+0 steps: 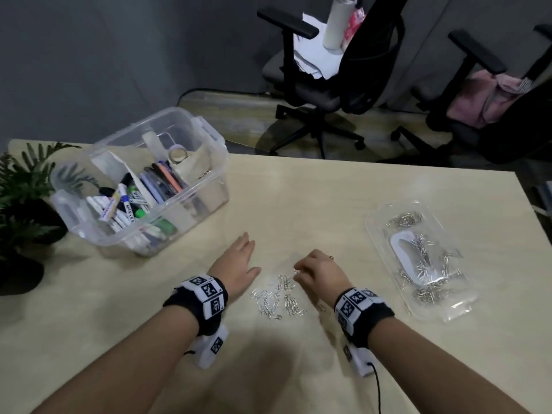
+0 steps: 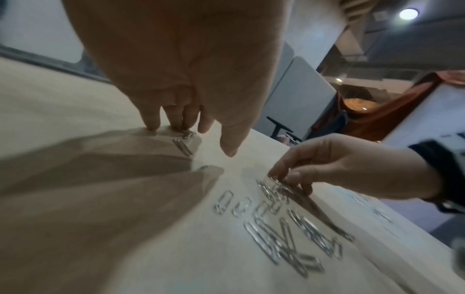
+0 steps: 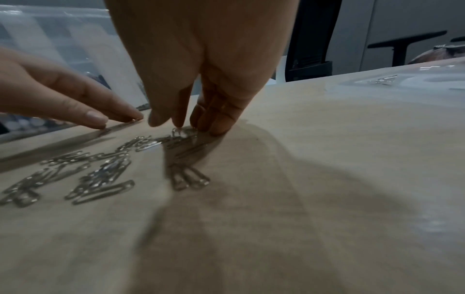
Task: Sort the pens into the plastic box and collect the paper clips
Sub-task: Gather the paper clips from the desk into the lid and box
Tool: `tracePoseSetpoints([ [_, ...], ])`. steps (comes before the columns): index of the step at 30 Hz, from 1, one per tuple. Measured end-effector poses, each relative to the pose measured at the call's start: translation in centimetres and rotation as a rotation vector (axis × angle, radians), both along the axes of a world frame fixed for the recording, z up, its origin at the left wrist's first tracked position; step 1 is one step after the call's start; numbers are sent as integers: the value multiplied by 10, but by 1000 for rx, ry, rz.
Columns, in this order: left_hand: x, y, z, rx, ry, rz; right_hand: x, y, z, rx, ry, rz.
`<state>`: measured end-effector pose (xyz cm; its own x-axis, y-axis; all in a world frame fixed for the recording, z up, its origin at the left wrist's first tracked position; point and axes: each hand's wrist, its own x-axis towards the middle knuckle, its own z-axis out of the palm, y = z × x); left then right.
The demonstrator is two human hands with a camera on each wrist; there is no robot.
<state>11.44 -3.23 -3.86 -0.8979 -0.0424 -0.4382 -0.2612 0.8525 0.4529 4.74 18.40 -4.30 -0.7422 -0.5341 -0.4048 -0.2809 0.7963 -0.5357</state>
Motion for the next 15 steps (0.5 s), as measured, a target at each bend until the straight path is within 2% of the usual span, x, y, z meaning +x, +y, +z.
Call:
tracePoseSetpoints([
  [4,19,10,2,59,80,-71,6,4,6,-51,-56,84],
  [8,35,16,7,82,135,-10,4,17,7,-12,-2,-1],
  [11,47,20,5,7,100,64,10,32,6,74,-24,-45],
  [15,53,29,2,-152,28,77,20,50,1,158,-75,70],
])
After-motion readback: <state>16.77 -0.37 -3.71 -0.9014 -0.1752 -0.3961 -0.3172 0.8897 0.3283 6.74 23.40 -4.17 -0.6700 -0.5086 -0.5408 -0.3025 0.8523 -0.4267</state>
